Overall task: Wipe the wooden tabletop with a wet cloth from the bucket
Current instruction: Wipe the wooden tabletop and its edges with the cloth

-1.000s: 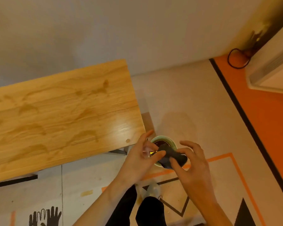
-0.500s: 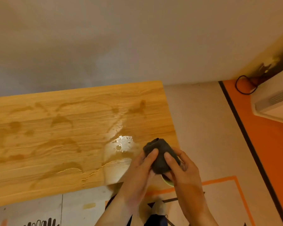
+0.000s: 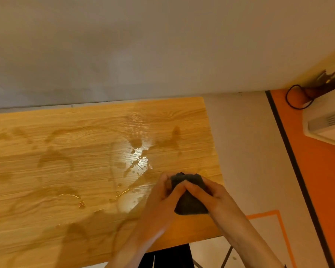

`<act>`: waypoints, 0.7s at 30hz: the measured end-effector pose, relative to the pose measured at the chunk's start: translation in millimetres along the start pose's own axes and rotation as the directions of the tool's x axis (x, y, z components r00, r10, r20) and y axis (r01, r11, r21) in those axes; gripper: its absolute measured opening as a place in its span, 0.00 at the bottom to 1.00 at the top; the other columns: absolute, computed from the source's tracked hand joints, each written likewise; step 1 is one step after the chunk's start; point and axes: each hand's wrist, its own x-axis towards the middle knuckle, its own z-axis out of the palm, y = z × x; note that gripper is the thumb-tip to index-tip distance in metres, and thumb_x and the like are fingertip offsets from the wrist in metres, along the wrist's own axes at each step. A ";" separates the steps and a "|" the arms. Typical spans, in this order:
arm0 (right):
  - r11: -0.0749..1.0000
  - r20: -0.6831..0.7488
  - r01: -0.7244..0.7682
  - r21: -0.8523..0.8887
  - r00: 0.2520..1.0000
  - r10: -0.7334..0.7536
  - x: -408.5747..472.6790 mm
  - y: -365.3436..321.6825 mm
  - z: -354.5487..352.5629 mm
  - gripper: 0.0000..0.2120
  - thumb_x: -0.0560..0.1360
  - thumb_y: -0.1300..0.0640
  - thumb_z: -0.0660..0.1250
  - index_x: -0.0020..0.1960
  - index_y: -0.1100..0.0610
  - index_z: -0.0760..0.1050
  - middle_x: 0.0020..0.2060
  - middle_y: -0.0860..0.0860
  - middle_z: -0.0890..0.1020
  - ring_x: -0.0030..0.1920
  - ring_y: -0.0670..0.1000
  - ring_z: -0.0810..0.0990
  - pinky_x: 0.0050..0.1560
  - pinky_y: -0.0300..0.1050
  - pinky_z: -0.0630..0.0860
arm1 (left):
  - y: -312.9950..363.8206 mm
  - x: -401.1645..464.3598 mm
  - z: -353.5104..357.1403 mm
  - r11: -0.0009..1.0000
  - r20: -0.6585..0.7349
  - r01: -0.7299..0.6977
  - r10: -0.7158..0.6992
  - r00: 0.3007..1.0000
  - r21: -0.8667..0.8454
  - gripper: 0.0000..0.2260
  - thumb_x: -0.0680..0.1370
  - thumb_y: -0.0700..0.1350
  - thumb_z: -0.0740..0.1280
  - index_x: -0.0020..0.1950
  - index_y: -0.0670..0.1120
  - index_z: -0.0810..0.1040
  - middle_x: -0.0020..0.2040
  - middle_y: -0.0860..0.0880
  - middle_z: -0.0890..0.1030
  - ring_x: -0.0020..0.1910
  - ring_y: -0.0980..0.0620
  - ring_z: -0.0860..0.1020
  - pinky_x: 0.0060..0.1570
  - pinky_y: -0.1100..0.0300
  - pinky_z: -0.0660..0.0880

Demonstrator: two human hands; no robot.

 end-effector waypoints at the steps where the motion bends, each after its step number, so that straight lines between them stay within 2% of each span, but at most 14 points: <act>1: 0.999 0.002 0.025 -0.037 1.000 -0.025 9.6 -2.4 -3.0 0.13 0.72 0.48 0.69 0.56 0.47 0.81 0.49 0.48 0.85 0.51 0.46 0.83 0.49 0.40 0.80 | -0.2 7.6 0.6 0.999 -0.003 -0.027 0.027 1.000 0.033 0.14 0.71 0.55 0.70 0.51 0.49 0.78 0.46 0.49 0.85 0.48 0.55 0.84 0.46 0.59 0.80; 3: 0.989 0.024 0.098 -0.112 0.995 -0.096 30.6 -7.2 -11.6 0.12 0.74 0.52 0.67 0.56 0.43 0.79 0.48 0.45 0.85 0.51 0.44 0.83 0.46 0.37 0.79 | 2.3 21.7 -0.4 0.985 -0.038 -0.118 0.123 0.992 0.129 0.06 0.78 0.48 0.69 0.55 0.52 0.77 0.55 0.51 0.81 0.53 0.60 0.81 0.52 0.61 0.80; 4: 0.975 0.017 0.165 -0.147 0.986 -0.164 43.0 -12.2 -15.7 0.13 0.76 0.54 0.66 0.57 0.42 0.78 0.49 0.44 0.85 0.52 0.43 0.83 0.46 0.36 0.79 | 4.4 29.9 -4.5 0.958 -0.076 -0.185 0.205 0.976 0.218 0.08 0.80 0.46 0.67 0.59 0.54 0.76 0.61 0.54 0.76 0.58 0.64 0.78 0.57 0.65 0.78; 6: 0.900 -0.057 0.346 -0.265 0.926 -0.373 71.0 -25.2 -22.6 0.16 0.78 0.59 0.65 0.61 0.42 0.75 0.54 0.42 0.82 0.54 0.41 0.81 0.48 0.36 0.79 | 8.3 49.4 -22.7 0.836 -0.132 -0.276 0.377 0.917 0.474 0.17 0.82 0.47 0.65 0.69 0.57 0.70 0.71 0.58 0.67 0.68 0.68 0.69 0.65 0.74 0.67; 7: 0.814 -0.097 0.441 -0.378 0.856 -0.509 88.5 -32.0 -27.5 0.18 0.78 0.61 0.65 0.64 0.43 0.74 0.57 0.42 0.81 0.57 0.40 0.79 0.53 0.38 0.78 | 10.7 60.9 -35.3 0.762 -0.154 -0.281 0.444 0.883 0.584 0.19 0.82 0.48 0.64 0.72 0.57 0.67 0.75 0.58 0.64 0.72 0.66 0.65 0.66 0.76 0.62; 8: 0.680 -0.095 0.509 -0.528 0.760 -0.643 108.8 -38.7 -32.7 0.20 0.78 0.63 0.64 0.66 0.45 0.74 0.60 0.43 0.80 0.61 0.43 0.78 0.60 0.42 0.76 | 12.3 73.1 -50.1 0.697 -0.176 -0.272 0.499 0.848 0.664 0.20 0.83 0.49 0.63 0.75 0.55 0.67 0.77 0.56 0.61 0.75 0.64 0.62 0.67 0.76 0.59; 10: 0.314 0.057 0.494 -0.811 0.601 -0.798 153.5 -47.9 -41.1 0.23 0.75 0.64 0.65 0.69 0.52 0.73 0.67 0.50 0.75 0.69 0.52 0.72 0.69 0.51 0.69 | 14.5 97.7 -79.7 0.594 -0.213 -0.226 0.577 0.788 0.772 0.21 0.83 0.46 0.62 0.77 0.49 0.67 0.80 0.52 0.59 0.77 0.58 0.59 0.71 0.69 0.59; 11: 0.175 0.143 0.457 -0.872 0.580 -0.802 174.5 -48.3 -43.1 0.23 0.74 0.64 0.66 0.69 0.54 0.73 0.69 0.52 0.73 0.71 0.55 0.69 0.71 0.53 0.65 | 14.9 108.5 -92.6 0.547 -0.215 -0.200 0.601 0.769 0.813 0.22 0.83 0.43 0.62 0.77 0.46 0.66 0.80 0.50 0.58 0.79 0.55 0.58 0.74 0.62 0.61; 12: 0.105 0.200 0.438 -0.893 0.594 -0.779 190.2 -46.4 -42.5 0.22 0.74 0.62 0.68 0.69 0.56 0.73 0.71 0.53 0.71 0.73 0.57 0.66 0.73 0.55 0.63 | 15.2 117.2 -102.5 0.497 -0.201 -0.179 0.619 0.760 0.849 0.22 0.83 0.41 0.62 0.78 0.44 0.66 0.81 0.48 0.57 0.80 0.52 0.57 0.76 0.55 0.61; 14: 0.098 0.229 0.437 -0.894 0.635 -0.738 203.6 -37.7 -37.1 0.22 0.76 0.51 0.68 0.68 0.57 0.74 0.73 0.55 0.68 0.74 0.57 0.63 0.75 0.56 0.59 | 12.5 128.8 -115.1 0.395 -0.157 -0.141 0.631 0.760 0.908 0.23 0.84 0.42 0.61 0.79 0.43 0.63 0.82 0.46 0.55 0.82 0.49 0.55 0.79 0.50 0.56; 16: 0.125 0.192 0.435 -0.892 0.613 -0.766 202.1 -27.8 -32.7 0.23 0.77 0.45 0.63 0.66 0.58 0.75 0.71 0.54 0.70 0.74 0.56 0.65 0.74 0.56 0.61 | 8.5 132.9 -120.3 0.321 -0.130 -0.099 0.621 0.773 0.942 0.23 0.85 0.46 0.56 0.80 0.44 0.61 0.83 0.48 0.55 0.82 0.50 0.52 0.80 0.55 0.48; 18: 0.125 0.156 0.404 -0.906 0.594 -0.789 203.5 -23.9 -29.9 0.21 0.80 0.49 0.59 0.68 0.58 0.74 0.70 0.54 0.72 0.73 0.57 0.66 0.72 0.58 0.65 | 6.0 133.9 -120.2 0.273 -0.123 -0.069 0.626 0.770 0.960 0.24 0.85 0.48 0.54 0.81 0.44 0.59 0.83 0.48 0.56 0.82 0.51 0.51 0.80 0.58 0.44; 21: 0.076 0.139 0.300 -0.951 0.633 -0.761 216.9 -25.2 -21.1 0.23 0.82 0.52 0.52 0.74 0.59 0.66 0.74 0.54 0.67 0.75 0.60 0.61 0.72 0.62 0.63 | 5.0 136.4 -120.2 0.253 -0.125 -0.054 0.639 0.759 0.966 0.24 0.85 0.48 0.53 0.81 0.44 0.60 0.82 0.48 0.57 0.82 0.50 0.52 0.80 0.56 0.45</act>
